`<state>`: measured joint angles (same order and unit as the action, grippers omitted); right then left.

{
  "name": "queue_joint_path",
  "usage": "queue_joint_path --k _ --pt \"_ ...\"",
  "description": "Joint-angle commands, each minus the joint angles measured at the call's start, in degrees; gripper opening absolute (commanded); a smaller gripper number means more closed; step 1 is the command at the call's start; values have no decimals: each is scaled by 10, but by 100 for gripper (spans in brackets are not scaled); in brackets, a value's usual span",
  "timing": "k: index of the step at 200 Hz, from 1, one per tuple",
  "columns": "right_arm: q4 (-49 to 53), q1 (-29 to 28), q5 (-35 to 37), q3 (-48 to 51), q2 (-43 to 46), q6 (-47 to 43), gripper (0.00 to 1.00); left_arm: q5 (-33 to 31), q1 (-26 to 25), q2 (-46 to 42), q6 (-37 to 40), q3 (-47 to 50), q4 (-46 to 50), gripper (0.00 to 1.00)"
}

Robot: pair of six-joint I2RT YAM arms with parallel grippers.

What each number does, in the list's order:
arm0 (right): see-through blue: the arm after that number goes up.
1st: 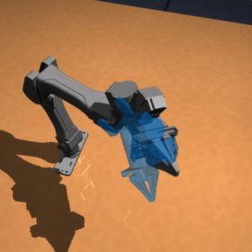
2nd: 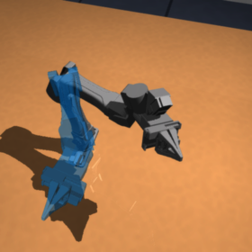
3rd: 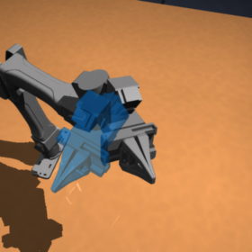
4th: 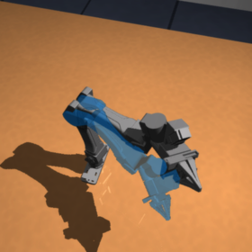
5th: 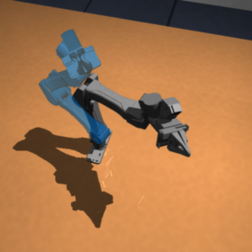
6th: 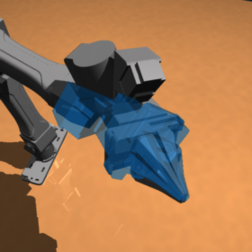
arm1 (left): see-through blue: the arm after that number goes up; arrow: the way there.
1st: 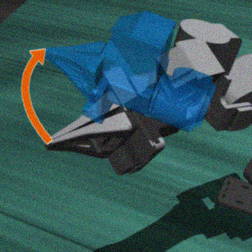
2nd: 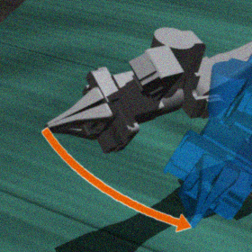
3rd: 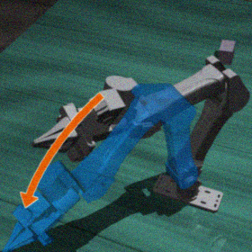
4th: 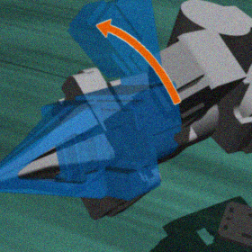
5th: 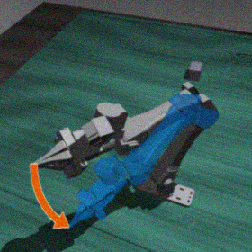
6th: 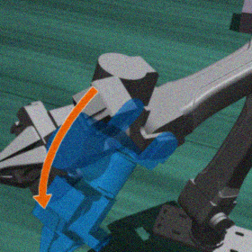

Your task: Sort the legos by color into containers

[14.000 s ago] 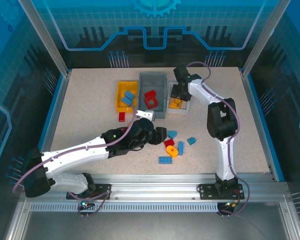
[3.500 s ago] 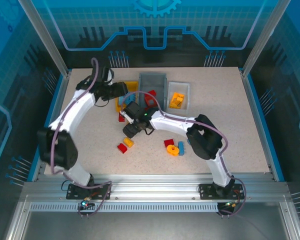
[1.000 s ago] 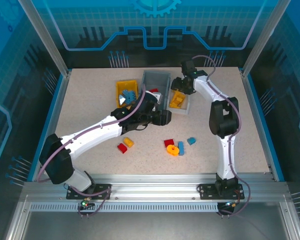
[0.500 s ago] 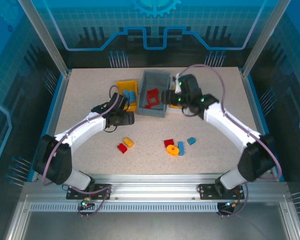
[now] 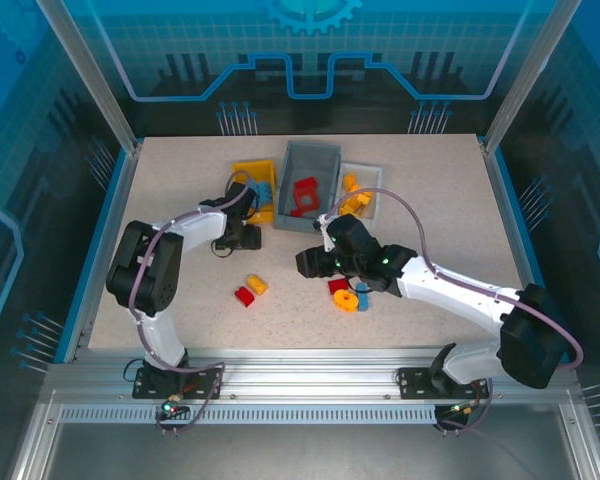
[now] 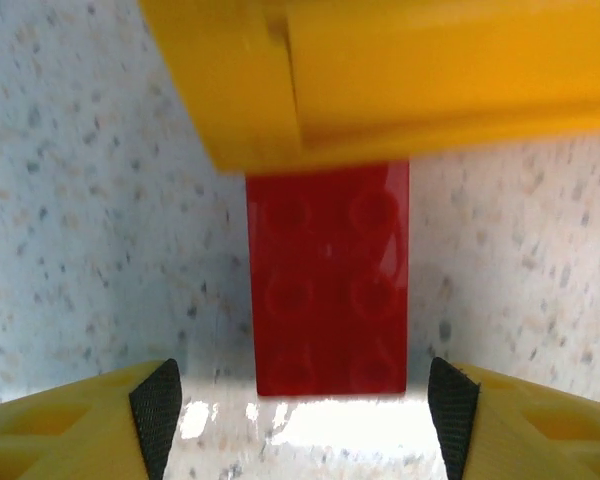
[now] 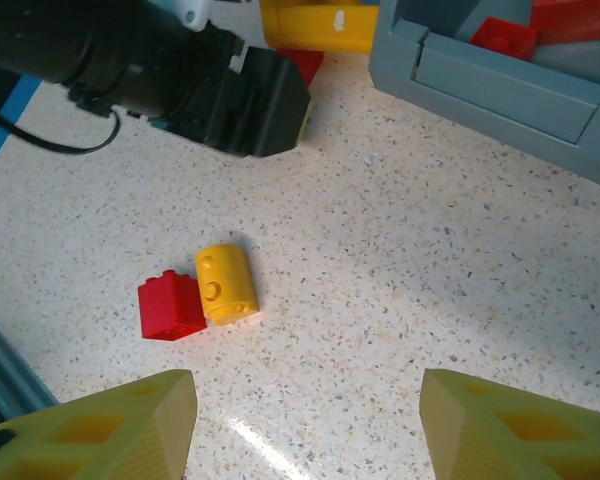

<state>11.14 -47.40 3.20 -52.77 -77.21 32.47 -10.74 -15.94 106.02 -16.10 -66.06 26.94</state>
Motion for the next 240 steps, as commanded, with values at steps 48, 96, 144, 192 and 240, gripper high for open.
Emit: queue_joint_path --k 48,96,144,192,240 --pt "-11 -9 16 -8 19 5 62 23 11 68 -9 -86 30 46" --pt "-5 -7 20 -7 32 2 62 8 11 37 -19 -47 43 33" --pt "-4 -3 21 -4 38 -4 62 6 10 -56 -48 37 46 25" --pt "-8 0 13 1 38 1 62 37 11 -154 -62 93 90 26" --pt "-1 5 11 -6 43 0 62 68 22 -101 -43 59 122 24"
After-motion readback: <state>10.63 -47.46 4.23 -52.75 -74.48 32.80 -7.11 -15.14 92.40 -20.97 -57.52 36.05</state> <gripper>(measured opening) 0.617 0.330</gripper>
